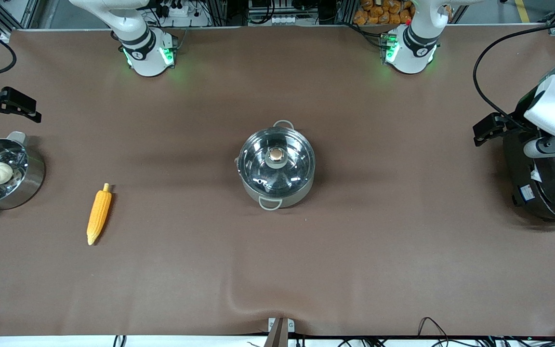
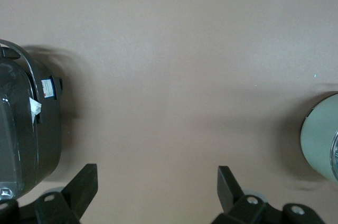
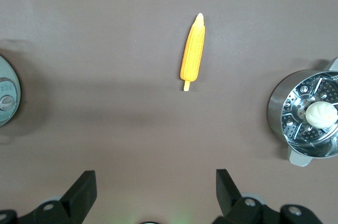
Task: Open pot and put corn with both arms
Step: 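Reach the right gripper toward the corn while the left gripper reaches the lid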
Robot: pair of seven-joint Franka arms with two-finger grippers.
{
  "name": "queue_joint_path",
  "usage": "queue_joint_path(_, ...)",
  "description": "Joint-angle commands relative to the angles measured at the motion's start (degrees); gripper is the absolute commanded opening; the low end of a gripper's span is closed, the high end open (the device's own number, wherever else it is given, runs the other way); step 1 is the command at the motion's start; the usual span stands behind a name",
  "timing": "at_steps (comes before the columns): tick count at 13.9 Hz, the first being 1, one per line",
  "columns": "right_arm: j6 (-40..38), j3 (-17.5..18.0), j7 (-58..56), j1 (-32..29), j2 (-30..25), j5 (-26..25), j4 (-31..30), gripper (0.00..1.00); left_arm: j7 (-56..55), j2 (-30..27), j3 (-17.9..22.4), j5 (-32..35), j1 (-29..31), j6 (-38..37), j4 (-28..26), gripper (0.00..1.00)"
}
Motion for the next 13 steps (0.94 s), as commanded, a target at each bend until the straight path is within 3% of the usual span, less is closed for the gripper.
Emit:
queue_joint_path(1,-0.2,0.1,0.8,0.0,-1.3,0.6,-0.8,1.00,1.6,-1.0,-0.1,-1.4,0.3,-1.2,0.4,1.00)
queue_joint_path(7,-0.2,0.1,0.8,0.0,-1.3,0.6,-0.8,1.00,0.0,0.6,-0.5,-4.0,-1.5,-0.3,0.7,1.00)
queue_joint_path(13,0.1,0.2,0.0,0.9,1.0,0.8,1.7,1.00,-30.8,13.9,-2.0,-5.8,-21.7,12.9,2.2,1.00)
